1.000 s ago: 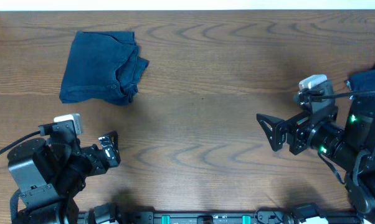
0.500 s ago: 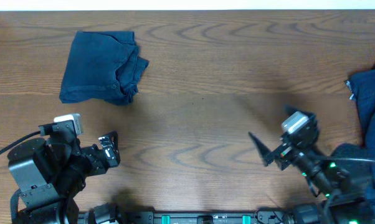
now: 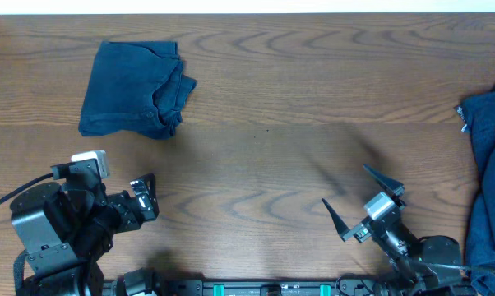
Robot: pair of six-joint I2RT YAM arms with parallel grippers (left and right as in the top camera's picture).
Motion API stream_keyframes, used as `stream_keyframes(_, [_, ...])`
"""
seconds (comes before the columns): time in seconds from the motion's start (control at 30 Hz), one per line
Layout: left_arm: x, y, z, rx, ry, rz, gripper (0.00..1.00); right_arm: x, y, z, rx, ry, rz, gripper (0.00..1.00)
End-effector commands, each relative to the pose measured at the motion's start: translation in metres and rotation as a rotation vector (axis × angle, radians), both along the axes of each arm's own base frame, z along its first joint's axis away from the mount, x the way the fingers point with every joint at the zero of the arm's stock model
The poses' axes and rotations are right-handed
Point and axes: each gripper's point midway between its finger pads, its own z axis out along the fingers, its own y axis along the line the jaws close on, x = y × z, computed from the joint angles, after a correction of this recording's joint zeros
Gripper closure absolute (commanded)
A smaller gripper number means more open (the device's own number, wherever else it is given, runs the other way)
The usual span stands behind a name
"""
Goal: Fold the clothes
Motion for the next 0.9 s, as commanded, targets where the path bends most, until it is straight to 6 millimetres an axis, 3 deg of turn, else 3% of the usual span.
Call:
stream_keyframes(0.0, [0.000,0.000,-0.001,0.009,0.002,-0.006,0.02,0.003,0.001,-0.018,-0.011,0.023,0.004,0.01])
stream_keyframes(0.13, [0.000,0.000,-0.001,0.009,0.002,-0.006,0.02,0.007,0.004,-0.042,0.036,0.087,0.009,0.01])
stream_keyframes(0.27, [0.000,0.000,-0.001,0.009,0.002,-0.006,0.02,0.009,0.005,-0.032,0.058,0.019,0.019,0.01])
stream_keyframes(0.87, [0.000,0.000,-0.001,0.009,0.002,-0.006,0.02,0.011,0.006,-0.038,0.056,0.027,0.019,0.01])
